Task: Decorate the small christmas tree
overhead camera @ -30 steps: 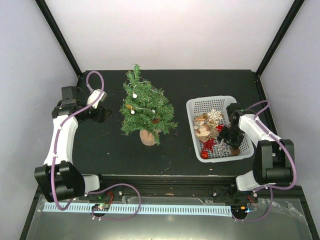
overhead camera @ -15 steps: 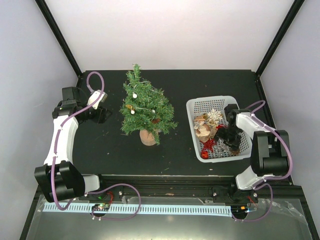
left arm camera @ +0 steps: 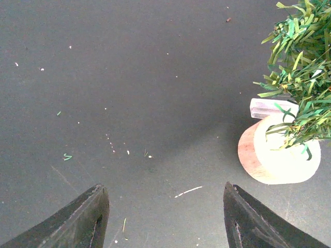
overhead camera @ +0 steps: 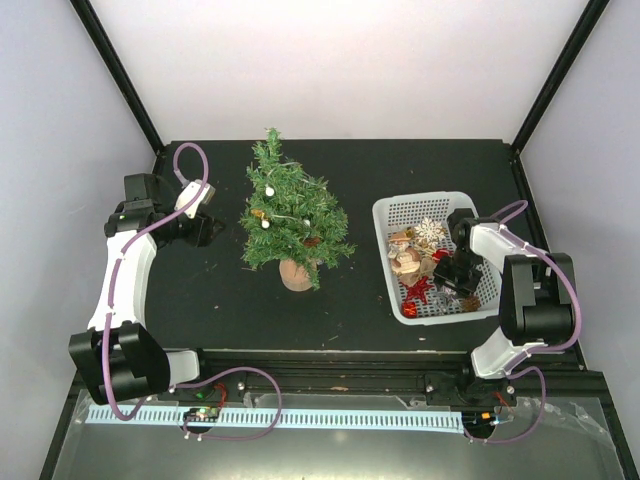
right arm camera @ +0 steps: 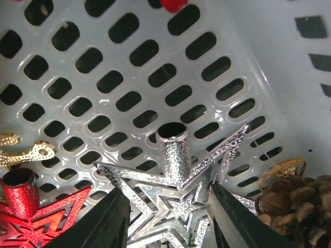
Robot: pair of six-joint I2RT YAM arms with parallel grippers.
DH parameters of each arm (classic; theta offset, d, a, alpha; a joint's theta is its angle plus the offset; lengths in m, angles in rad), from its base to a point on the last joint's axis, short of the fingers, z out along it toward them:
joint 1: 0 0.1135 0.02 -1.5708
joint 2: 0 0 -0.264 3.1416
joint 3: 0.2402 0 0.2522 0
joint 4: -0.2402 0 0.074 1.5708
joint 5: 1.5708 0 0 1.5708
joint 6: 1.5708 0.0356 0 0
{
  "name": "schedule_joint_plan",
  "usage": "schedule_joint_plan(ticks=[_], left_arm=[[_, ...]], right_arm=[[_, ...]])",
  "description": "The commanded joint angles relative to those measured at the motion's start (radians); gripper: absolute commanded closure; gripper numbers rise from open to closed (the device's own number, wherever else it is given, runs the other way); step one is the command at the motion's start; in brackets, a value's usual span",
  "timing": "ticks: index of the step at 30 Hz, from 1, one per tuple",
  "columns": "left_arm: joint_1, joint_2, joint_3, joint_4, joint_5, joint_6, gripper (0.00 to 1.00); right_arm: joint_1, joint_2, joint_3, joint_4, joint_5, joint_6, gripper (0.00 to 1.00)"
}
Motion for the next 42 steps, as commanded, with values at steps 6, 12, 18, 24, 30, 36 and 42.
schedule_joint_plan(ticks=[6,12,18,24,30,36,42], left_arm=[[0.007,-0.011,0.033,0.004,0.029,0.000,0.38],[0.007,-0.017,0.061,-0.003,0.012,0.001,0.38],[0.016,-0.042,0.112,-0.019,-0.015,0.005,0.38],[0.019,-0.052,0.143,-0.039,0.017,-0.005,0.38],[0.019,-0.070,0.126,-0.037,0.041,-0.009,0.38],[0.019,-0.080,0.107,-0.040,0.045,-0.004,0.38],[0.019,-0.081,0.099,-0.039,0.050,-0.005,0.38]], right_arm=[[-0.010,-0.037,0.041,-0.025,0.062,-0.015,0.60],[-0.010,-0.056,0.072,-0.048,0.082,-0.025,0.61],[-0.009,-0.079,0.094,-0.066,0.099,-0.036,0.62],[-0.009,-0.045,0.077,-0.041,0.083,-0.039,0.56],[-0.013,0.002,0.086,-0.017,0.112,-0.030,0.58],[-0.030,0.026,0.109,-0.013,0.135,-0.024,0.63],[-0.042,0.031,0.104,-0.008,0.145,-0.019,0.68]])
